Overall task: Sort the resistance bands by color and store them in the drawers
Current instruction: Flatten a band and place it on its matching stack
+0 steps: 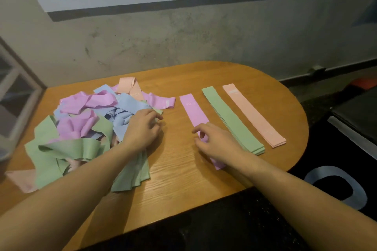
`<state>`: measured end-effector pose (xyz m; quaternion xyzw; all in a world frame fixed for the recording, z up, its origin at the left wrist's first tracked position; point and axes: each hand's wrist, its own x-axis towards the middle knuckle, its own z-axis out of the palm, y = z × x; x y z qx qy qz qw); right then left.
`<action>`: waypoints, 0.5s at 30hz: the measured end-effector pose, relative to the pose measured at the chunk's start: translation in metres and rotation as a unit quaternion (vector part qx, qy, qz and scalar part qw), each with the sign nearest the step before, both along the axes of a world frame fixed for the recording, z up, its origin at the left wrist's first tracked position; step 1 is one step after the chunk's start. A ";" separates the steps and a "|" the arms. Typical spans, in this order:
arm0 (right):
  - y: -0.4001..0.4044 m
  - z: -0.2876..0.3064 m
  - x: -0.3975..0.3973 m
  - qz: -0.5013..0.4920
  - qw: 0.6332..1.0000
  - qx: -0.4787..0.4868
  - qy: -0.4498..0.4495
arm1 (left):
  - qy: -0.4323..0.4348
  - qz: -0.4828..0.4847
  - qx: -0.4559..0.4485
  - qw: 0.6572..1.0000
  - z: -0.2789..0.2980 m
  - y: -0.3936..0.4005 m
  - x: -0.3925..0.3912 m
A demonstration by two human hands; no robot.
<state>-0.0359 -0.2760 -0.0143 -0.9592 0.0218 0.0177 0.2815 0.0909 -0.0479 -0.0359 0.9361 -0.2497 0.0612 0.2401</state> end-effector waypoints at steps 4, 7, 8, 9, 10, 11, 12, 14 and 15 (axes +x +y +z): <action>0.021 -0.004 0.020 0.024 0.999 0.032 -0.020 | -0.044 0.013 0.025 0.999 -0.004 0.029 0.007; 0.035 -0.009 0.036 0.045 0.997 0.055 -0.040 | -0.015 0.024 0.000 1.000 -0.009 0.039 0.006; 0.038 -0.010 0.041 0.050 0.996 0.064 -0.048 | -0.011 0.027 -0.008 1.000 -0.011 0.040 0.005; 0.041 -0.011 0.047 0.052 0.995 0.070 -0.052 | -0.015 0.032 -0.009 0.999 -0.014 0.039 0.005; 0.044 -0.011 0.054 0.054 0.995 0.070 -0.052 | -0.021 0.036 -0.004 0.999 -0.016 0.038 0.004; 0.047 -0.012 0.061 0.055 0.995 0.069 -0.055 | -0.026 0.036 0.005 0.999 -0.019 0.037 0.003; 0.049 -0.013 0.068 0.056 0.994 0.069 -0.063 | -0.029 0.031 0.016 0.999 -0.021 0.037 0.003; 0.053 -0.016 0.086 0.055 0.993 0.068 -0.083 | -0.029 0.020 0.035 0.999 -0.024 0.037 0.003; 0.055 -0.017 0.095 0.054 0.993 0.062 -0.090 | -0.030 0.017 0.039 0.999 -0.025 0.037 0.003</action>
